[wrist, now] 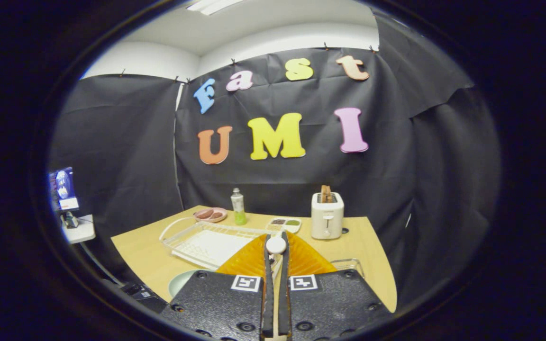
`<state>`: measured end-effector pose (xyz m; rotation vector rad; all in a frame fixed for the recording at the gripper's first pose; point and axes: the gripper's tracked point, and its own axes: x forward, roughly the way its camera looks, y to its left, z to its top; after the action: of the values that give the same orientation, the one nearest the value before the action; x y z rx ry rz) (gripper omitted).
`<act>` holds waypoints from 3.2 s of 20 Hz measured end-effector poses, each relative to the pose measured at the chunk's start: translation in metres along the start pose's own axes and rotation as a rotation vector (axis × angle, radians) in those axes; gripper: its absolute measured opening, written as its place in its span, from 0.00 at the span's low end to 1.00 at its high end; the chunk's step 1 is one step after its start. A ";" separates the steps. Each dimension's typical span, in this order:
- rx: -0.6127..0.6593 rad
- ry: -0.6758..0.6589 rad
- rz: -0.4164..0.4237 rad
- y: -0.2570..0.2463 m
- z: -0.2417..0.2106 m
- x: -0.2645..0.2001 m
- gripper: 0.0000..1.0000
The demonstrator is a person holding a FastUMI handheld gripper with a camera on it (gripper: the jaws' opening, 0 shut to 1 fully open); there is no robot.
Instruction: Take the plate from the dish rack, then take the spoon from the basket and place it into the plate.
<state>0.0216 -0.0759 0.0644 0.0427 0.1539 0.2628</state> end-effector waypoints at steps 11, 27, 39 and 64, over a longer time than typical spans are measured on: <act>-0.055 0.170 0.174 0.126 -0.036 0.026 0.09; -0.022 0.423 0.201 0.173 -0.117 0.056 0.13; -0.011 0.439 0.209 0.177 -0.124 0.066 0.19; 0.037 0.003 -0.117 0.122 -0.064 0.014 1.00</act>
<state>-0.0065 0.0465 0.0072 0.0694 0.1640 0.1430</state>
